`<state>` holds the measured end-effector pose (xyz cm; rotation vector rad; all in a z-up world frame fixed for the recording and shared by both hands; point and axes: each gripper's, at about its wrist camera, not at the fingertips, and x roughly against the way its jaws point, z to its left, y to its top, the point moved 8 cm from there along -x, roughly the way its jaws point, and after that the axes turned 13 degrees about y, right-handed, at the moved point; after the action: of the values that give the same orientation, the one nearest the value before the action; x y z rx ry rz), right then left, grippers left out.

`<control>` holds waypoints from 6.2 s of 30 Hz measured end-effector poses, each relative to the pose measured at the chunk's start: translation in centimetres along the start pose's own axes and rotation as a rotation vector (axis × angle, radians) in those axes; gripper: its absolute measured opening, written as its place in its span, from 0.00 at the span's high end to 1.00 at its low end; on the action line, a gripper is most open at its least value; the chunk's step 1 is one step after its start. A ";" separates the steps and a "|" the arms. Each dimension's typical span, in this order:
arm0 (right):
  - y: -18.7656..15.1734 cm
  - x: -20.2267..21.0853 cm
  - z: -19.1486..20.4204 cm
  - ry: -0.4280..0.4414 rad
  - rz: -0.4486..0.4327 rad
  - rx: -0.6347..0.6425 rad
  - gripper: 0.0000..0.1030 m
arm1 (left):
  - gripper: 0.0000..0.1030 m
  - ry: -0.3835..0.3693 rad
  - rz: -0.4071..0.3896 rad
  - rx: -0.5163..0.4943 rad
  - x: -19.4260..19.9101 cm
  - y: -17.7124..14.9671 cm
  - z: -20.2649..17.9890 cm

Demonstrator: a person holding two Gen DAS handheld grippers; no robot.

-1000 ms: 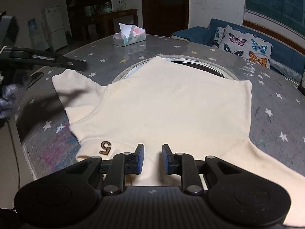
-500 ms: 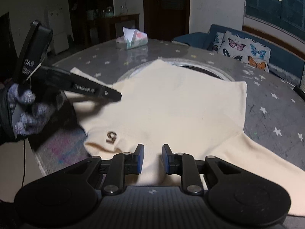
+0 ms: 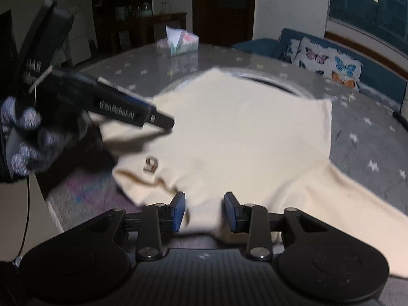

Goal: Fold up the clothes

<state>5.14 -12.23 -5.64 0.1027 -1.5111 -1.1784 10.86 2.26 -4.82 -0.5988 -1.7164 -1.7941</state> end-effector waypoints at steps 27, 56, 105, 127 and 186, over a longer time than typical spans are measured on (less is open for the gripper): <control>1.1 3.6 -3.1 -0.062 -0.120 -0.095 0.51 | 0.07 0.076 -0.065 -0.067 1.9 0.1 -1.2; 2.2 0.6 -12.2 -0.131 -0.122 -0.249 0.49 | 0.00 0.064 -0.062 -0.143 0.2 1.7 -4.9; -8.2 13.8 -25.7 -0.601 -0.228 -0.498 0.93 | 0.00 -0.062 -0.083 -0.392 0.1 -0.8 -15.1; -6.5 15.5 -26.3 -0.503 -0.358 -0.593 0.96 | 0.00 -0.044 -0.083 -0.383 -1.1 0.4 -15.4; 1.0 2.7 -8.8 -0.056 -0.011 -0.171 0.90 | 0.80 0.053 -0.097 -0.120 2.0 -2.0 -0.9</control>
<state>11.66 -18.66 -4.51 -0.0375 -1.4536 -1.3237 8.06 1.17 -5.02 -0.5197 -1.6366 -1.9739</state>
